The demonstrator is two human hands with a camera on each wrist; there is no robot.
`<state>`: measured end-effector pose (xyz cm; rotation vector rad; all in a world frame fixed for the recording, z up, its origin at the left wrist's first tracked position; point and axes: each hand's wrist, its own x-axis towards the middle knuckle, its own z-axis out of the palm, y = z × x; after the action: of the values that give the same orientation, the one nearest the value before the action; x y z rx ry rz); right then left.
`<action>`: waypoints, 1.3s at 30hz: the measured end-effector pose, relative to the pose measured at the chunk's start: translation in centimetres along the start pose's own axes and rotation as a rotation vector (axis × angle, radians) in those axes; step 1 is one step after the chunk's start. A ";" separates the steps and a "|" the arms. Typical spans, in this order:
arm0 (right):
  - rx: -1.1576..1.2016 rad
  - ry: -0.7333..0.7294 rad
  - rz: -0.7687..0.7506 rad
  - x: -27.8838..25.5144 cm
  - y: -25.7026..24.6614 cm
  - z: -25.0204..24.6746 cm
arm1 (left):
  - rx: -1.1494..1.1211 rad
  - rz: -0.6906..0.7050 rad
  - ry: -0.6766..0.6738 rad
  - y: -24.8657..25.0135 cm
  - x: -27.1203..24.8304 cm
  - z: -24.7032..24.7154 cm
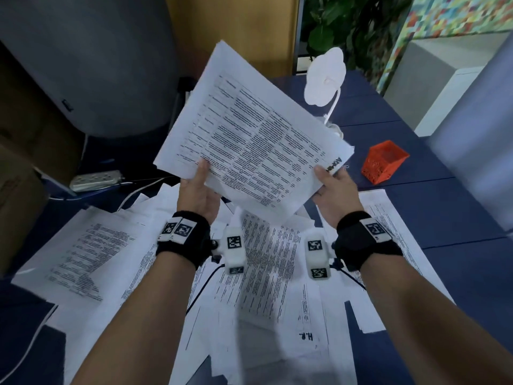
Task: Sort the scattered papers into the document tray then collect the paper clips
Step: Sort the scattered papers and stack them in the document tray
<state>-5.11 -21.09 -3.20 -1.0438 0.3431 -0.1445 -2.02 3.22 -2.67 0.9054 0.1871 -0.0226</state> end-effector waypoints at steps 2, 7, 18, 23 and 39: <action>-0.035 -0.048 -0.007 0.0 0.0 0.5 | 0.020 -0.023 0.017 -0.2 0.1 -0.5; -0.136 0.018 -0.127 0.6 0.2 -0.1 | 0.207 0.089 0.285 -0.2 1.2 -3.7; -0.434 -0.006 -0.099 0.8 1.6 -0.5 | 0.675 0.062 0.090 -0.7 0.6 -4.2; -0.562 0.021 -0.226 0.7 0.9 0.1 | 0.677 0.190 0.049 0.0 0.7 -2.5; -1.724 -0.021 -0.407 0.1 -2.0 4.0 | 0.920 0.419 -0.087 1.3 0.8 -2.2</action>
<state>-3.57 -18.87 0.31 -2.8208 0.1684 -0.1936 -1.43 5.79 -3.07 1.8425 -0.1178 0.2601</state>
